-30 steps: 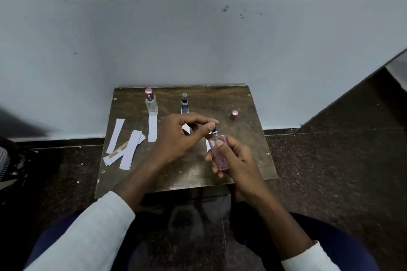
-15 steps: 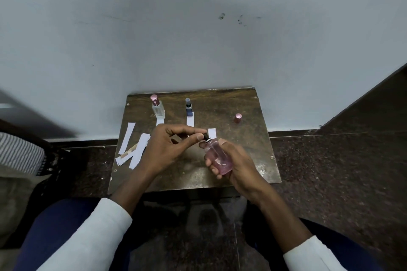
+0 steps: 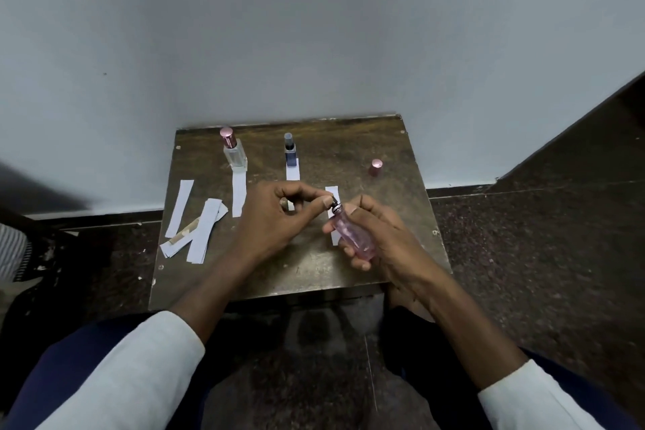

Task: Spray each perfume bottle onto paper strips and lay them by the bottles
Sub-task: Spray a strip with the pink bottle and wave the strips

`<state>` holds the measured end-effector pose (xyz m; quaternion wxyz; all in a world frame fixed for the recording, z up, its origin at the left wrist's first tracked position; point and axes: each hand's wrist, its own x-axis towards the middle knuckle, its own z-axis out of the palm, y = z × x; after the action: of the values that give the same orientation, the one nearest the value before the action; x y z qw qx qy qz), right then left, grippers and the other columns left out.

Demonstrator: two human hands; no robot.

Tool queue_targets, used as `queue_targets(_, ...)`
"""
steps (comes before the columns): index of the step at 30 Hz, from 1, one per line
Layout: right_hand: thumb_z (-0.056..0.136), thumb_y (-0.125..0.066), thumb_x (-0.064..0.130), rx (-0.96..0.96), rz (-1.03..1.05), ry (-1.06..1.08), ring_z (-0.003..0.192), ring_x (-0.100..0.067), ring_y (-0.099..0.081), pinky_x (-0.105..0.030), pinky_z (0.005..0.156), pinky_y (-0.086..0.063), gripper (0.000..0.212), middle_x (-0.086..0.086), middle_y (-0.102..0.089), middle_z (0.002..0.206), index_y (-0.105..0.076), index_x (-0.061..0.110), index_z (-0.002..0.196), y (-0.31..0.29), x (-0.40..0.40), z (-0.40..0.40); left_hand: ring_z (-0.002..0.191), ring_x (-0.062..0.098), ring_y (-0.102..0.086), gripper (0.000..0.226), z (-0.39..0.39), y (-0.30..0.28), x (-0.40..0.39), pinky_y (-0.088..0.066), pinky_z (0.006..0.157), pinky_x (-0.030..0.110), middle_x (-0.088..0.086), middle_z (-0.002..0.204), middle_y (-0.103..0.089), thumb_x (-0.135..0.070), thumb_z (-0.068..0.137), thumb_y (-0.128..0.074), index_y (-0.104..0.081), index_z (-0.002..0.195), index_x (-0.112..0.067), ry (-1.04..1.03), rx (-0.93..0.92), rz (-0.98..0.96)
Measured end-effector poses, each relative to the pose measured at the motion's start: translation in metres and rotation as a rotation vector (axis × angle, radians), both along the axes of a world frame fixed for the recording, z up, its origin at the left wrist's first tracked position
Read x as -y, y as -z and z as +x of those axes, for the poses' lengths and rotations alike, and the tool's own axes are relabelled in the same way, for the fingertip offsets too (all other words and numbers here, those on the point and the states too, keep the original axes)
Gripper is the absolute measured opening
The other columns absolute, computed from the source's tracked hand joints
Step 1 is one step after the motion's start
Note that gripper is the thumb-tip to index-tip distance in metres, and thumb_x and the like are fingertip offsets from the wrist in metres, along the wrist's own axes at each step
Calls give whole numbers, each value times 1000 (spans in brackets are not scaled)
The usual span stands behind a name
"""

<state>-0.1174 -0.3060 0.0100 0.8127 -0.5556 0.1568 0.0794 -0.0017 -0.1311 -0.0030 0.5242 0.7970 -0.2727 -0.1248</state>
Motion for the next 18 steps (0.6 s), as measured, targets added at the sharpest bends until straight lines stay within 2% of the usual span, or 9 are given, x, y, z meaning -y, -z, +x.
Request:
queue_targets(4,111,-47,15,-49,48,60,52,-17,-52,-20,39,-32,16,-21,-76,95,-53,6,124,-2,-3,10,59,6,-56,18,3,2,1,-43,57,18,-20,72,-73,-43,91,-80,-86,93,-26,-62,37,-1)
queue_targets(6,111,-45,15,-36,69,66,51,-17,-52,-21,38,-32,21,-25,-75,97,-53,5,128,-5,-2,13,65,17,-64,24,8,2,2,-50,61,29,-19,80,-78,-46,92,-77,-86,96,-24,-44,11,-38)
queue_targets(7,111,-45,15,-22,88,70,51,-17,-52,-21,38,-32,23,-28,-74,99,-54,5,129,-7,-1,15,71,24,-68,21,11,2,1,-53,65,37,-15,85,-80,-43,94,-77,-86,99,-24,-26,-12,-54)
queue_targets(9,108,-47,18,-5,135,73,51,-18,-49,-20,37,-31,24,-31,-72,101,-55,7,128,-8,2,17,78,30,-69,11,14,3,-1,-53,64,44,-7,91,-81,-32,97,-79,-85,103,-24,2,-37,-66)
queue_targets(11,106,-48,21,-12,182,71,49,-17,-48,-20,37,-29,26,-31,-72,101,-54,7,127,-8,2,19,78,31,-67,8,15,3,0,-52,60,46,-6,92,-81,-26,97,-80,-85,103,-24,6,-48,-59)
queue_targets(15,103,-47,24,0,290,62,47,-14,-48,-18,35,-30,33,-29,-72,100,-53,6,129,-5,0,22,79,34,-68,8,15,3,1,-54,62,55,-5,94,-81,-23,97,-81,-84,104,-22,-6,-66,-110)
queue_targets(18,102,-43,26,-10,379,42,45,-12,-45,-17,32,-30,32,-29,-72,99,-56,7,124,-9,0,24,76,34,-67,9,16,3,0,-52,58,54,-5,94,-81,-22,96,-81,-83,104,-26,-4,-62,-140)
